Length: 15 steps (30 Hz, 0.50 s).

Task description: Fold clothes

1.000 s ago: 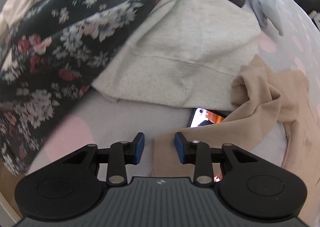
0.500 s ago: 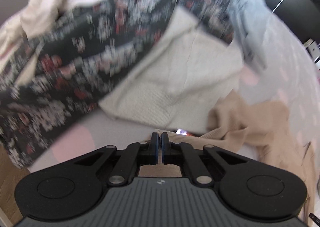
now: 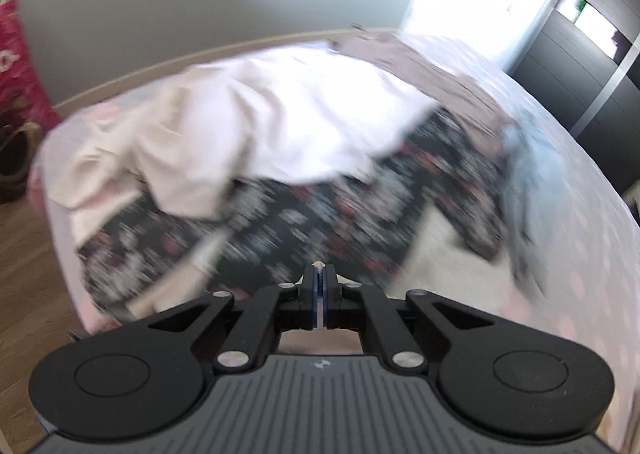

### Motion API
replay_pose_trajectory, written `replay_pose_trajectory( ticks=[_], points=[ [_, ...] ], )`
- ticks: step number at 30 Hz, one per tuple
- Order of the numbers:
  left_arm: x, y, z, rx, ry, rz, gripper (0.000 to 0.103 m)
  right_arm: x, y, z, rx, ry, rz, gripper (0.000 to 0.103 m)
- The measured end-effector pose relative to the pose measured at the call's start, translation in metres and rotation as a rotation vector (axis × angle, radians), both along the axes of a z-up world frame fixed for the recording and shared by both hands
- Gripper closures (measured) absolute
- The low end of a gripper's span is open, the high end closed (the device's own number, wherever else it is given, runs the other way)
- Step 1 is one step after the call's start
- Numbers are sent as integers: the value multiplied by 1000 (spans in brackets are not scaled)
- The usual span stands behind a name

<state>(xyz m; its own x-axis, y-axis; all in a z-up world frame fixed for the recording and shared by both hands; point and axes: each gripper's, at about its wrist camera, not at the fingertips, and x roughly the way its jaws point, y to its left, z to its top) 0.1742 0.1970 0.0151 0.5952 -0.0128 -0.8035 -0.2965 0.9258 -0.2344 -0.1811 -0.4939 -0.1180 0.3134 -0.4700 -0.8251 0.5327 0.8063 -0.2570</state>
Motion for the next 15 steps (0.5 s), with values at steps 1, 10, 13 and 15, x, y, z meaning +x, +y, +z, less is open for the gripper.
replay_pose_trajectory(
  ticks=[1, 10, 13, 15],
  points=[
    [5, 5, -3, 7, 6, 11, 103, 1, -1, -1, -2, 3, -3, 43],
    [34, -8, -44, 141, 97, -97, 101, 4, -3, -7, -9, 29, 4, 43],
    [23, -13, -36, 157, 51, -124, 88, 4, -3, -9, -6, 35, 7, 43],
    [15, -14, -32, 119, 44, -146, 68, 5, -3, -10, -5, 38, 14, 43]
  ],
)
